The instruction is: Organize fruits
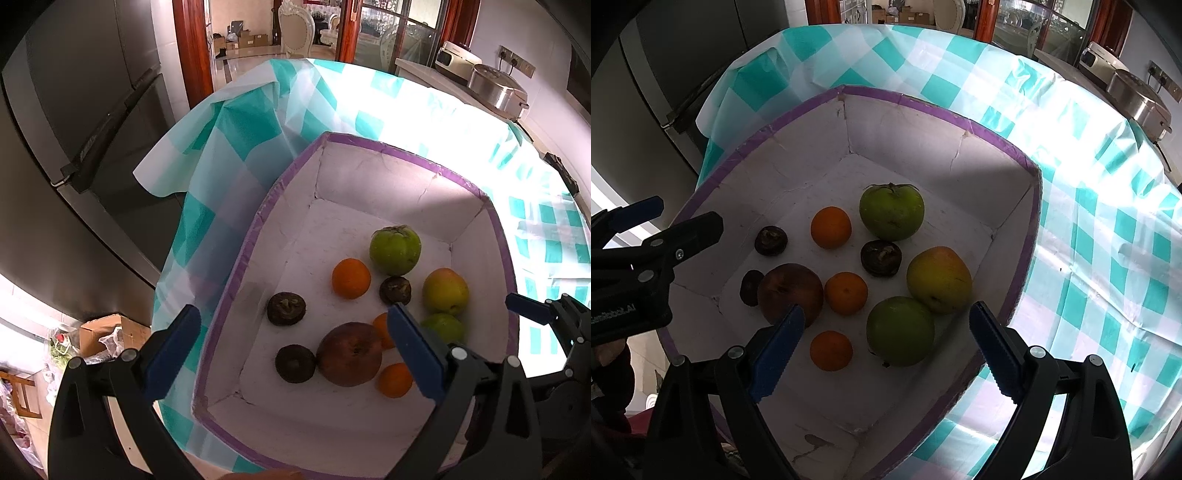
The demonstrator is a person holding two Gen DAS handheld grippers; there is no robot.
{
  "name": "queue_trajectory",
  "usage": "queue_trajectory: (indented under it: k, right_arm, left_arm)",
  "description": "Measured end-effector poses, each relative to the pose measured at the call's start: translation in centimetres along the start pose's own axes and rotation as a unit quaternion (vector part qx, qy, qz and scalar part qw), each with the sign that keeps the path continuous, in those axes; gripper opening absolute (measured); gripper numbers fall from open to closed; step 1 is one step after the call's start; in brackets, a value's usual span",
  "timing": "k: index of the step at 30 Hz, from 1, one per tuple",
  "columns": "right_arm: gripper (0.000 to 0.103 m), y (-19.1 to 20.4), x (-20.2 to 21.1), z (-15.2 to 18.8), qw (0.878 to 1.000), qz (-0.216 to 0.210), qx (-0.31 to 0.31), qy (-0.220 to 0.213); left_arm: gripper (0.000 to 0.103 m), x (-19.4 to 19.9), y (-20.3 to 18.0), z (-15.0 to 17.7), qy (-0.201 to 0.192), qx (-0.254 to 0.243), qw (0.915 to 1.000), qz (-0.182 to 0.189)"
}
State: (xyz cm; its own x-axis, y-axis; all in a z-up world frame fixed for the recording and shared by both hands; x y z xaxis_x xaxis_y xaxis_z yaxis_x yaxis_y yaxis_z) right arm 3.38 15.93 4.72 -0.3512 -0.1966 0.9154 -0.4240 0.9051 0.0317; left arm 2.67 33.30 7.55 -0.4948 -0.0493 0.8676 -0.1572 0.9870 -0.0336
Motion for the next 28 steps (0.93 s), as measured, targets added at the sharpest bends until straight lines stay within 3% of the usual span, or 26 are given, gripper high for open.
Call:
queue_trajectory:
  k: [11, 16, 19, 23, 28]
  right_arm:
    - [0.088, 0.3, -0.4, 1.0, 1.000, -0.020, 0.019, 0.012]
    - [0.088, 0.4, -0.5, 0.1, 0.999, -0.038, 0.039, 0.004]
    - [0.088, 0.2, -0.2, -0.5, 0.997, -0.048, 0.052, -0.005]
    - [0.088, -0.8, 0.5, -0.4, 0.995, -0.071, 0.072, -0.011]
    - [0.088, -1.9, 1.2, -0.3, 0.991, -0.106, 0.082, -0.016]
  left_arm:
    - [0.101, -1.0, -0.5, 0.9, 0.019, 0.011, 0.9997, -0.010]
    - [0.101, -1.0, -0.6, 0.7, 0.009, 0.021, 0.9995, -0.021]
    - [0.101, 0.4, -0.1, 0.1, -0.044, 0.039, 0.9967, -0.056]
    - [0.101, 0.6, -0.7, 0.2, -0.029, 0.068, 0.9945, -0.074]
    - [0.101, 1.9, -2.7, 1.2, -0.031, 0.062, 0.9913, -0.112]
Point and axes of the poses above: each gripper's, at about its wrist camera, not at the fingertips, and x roughly against the way its jaws point, y to its left, z to its underside, the point moved 7 cm from there along -x, roughly the way its jaws point, and after that the axes turned 3 degrees about x, right-handed, at the moved point
